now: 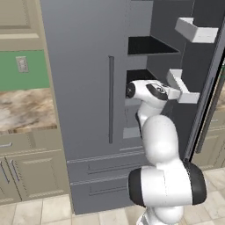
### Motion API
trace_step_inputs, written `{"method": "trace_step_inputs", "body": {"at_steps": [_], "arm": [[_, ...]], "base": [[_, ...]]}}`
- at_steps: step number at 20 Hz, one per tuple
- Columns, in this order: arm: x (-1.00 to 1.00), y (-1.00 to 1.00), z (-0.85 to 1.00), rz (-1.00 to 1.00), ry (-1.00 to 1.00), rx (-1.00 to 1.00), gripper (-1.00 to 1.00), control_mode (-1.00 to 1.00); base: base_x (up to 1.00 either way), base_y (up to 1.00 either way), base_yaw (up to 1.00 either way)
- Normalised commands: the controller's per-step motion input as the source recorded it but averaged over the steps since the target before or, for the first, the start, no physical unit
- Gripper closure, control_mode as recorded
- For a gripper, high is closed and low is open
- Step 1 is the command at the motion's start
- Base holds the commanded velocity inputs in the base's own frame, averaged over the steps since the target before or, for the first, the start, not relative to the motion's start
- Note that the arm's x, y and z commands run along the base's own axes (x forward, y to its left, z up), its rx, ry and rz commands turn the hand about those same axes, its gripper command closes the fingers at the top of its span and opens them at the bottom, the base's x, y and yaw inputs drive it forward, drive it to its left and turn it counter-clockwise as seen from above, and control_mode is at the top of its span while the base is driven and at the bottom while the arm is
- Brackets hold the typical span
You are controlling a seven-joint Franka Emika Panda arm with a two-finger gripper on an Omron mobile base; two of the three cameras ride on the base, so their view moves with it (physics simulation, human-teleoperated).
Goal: Take the lemon wedge from the fridge and place it on the plate with fish on the dining counter.
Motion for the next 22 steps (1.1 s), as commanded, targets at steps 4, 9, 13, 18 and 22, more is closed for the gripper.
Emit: {"method": "trace_step_inputs", "body": {"at_steps": [4, 9, 13, 18, 22], "arm": [[-0.25, -1.0, -0.23, -0.01, 0.06, 0.19, -1.0, -1.0], [-0.74, -0.98, -0.2, -0.04, -0.01, 0.17, -1.0, -1.0], [-1.0, 0.25, 0.0, 0.06, -0.13, 0.01, -1.0, -1.0], [-0.43, 0.99, -0.03, 0.3, -0.02, -0.13, -1.0, -1.0], [-0.13, 1.0, -0.11, 0.43, -0.01, -0.13, -1.0, -1.0]], "base": [[0.0, 0.0, 0.0], [0.0, 0.0, 0.0], [0.0, 0.0, 0.0], [0.0, 0.0, 0.0], [0.0, 0.0, 0.0]]}}
